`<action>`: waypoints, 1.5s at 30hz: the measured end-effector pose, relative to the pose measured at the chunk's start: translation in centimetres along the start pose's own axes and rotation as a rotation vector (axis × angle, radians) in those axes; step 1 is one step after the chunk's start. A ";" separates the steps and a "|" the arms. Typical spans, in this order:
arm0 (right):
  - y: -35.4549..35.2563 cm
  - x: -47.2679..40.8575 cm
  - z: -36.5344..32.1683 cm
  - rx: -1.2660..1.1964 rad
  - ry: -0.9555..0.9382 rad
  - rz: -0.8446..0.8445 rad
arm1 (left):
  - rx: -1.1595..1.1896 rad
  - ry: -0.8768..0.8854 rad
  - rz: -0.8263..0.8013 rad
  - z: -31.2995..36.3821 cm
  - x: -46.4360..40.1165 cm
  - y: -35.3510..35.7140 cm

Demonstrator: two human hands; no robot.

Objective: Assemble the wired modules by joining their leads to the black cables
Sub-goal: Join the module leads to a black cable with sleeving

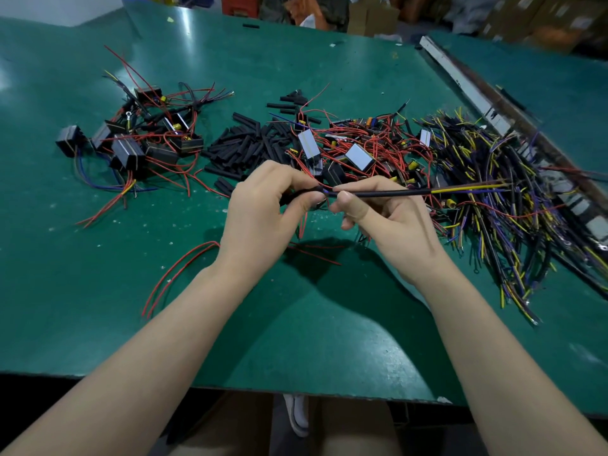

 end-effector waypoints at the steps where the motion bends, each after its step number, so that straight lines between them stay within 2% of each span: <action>1: 0.0 0.0 -0.1 0.019 -0.007 -0.001 | 0.000 0.005 -0.017 0.0 0.0 0.1; 6: -0.5 0.1 -0.2 0.022 -0.028 0.050 | 0.015 0.054 -0.084 0.4 0.0 0.7; 12: -0.5 0.0 0.4 0.014 -0.008 0.075 | 0.053 0.033 -0.057 0.3 -0.1 0.4; 20: 0.3 0.0 -0.2 0.060 -0.051 -0.009 | 0.077 0.113 -0.073 0.9 0.0 0.3; 25: 0.8 0.0 0.4 0.024 0.005 -0.014 | 0.066 0.142 -0.081 1.3 0.1 0.3; 28: 0.0 -0.1 1.0 -0.078 0.065 0.049 | 0.045 0.128 -0.007 1.5 -0.1 -0.5; 32: -1.0 -0.3 2.2 -0.196 0.173 0.105 | -0.079 -0.014 0.148 -0.6 -0.7 -3.3; 33: -1.1 -0.3 2.3 -0.192 0.180 0.101 | -0.129 -0.074 0.104 -1.5 -0.9 -3.3; 35: -1.2 -0.3 2.2 -0.159 0.163 0.084 | -0.219 -0.190 -0.116 -3.1 -0.9 -1.7; 37: -1.5 -0.3 1.8 -0.090 0.125 0.080 | -0.250 -0.210 -0.296 -3.5 -0.3 0.1; 40: -1.7 -0.3 1.7 -0.086 0.132 0.083 | -0.124 -0.164 -0.337 -3.0 -0.1 0.8; 45: -0.6 -0.2 3.0 -0.341 0.278 0.086 | 0.027 -0.148 -0.316 -2.6 -0.3 0.8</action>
Point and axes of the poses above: each hand's wrist, its own x-axis away from the middle knuckle, its own y-axis out of the palm, z = x × y, the point moved 9 cm from there along -x, towards the middle knuckle, and after that the axes turned 1 degree about -z, right-handed, at the moved point
